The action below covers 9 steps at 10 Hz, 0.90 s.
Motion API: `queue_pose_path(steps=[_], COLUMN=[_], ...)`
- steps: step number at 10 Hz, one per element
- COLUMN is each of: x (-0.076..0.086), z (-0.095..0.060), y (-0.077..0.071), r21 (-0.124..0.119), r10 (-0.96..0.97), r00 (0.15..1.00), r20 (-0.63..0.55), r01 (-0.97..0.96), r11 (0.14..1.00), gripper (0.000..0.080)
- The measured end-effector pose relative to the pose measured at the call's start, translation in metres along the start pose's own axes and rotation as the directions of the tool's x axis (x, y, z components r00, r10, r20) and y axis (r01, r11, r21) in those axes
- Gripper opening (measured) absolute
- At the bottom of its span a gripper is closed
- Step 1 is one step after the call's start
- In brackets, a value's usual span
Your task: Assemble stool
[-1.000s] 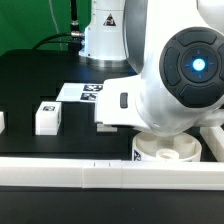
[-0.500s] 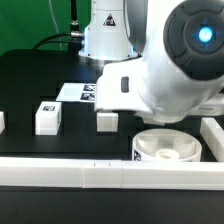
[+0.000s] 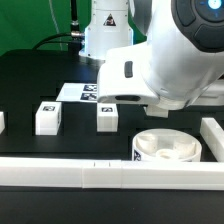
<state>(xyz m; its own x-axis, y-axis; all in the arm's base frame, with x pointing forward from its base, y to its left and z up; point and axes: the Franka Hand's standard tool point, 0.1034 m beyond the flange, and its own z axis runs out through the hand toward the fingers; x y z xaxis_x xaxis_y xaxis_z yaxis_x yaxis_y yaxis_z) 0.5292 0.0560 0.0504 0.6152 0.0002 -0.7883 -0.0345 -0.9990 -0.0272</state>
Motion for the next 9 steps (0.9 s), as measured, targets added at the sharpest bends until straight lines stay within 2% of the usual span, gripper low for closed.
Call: queue_pose_path(steps=[1,2,4,7,9], x=[-0.002,-0.011,-0.039,-0.028,-0.024], z=[-0.004,-0.013,-0.043,-0.048,-0.057], y=[0.002,0.002,-0.002,-0.004,0.004], r21=[0.003,0.002,-0.007,-0.004,0.000], r10=[-0.009,-0.010,-0.021,-0.023,-0.085], r00=[1.000,1.000,0.999,1.000,0.994], r20=[0.003,0.012,0.038,-0.021,-0.070], r01=[0.009,0.010,0.021,0.023,0.085], r11=[1.000,1.000,1.000,1.000,0.996], gripper=[0.0325,0.0325,0.0325,0.0325,0.0325])
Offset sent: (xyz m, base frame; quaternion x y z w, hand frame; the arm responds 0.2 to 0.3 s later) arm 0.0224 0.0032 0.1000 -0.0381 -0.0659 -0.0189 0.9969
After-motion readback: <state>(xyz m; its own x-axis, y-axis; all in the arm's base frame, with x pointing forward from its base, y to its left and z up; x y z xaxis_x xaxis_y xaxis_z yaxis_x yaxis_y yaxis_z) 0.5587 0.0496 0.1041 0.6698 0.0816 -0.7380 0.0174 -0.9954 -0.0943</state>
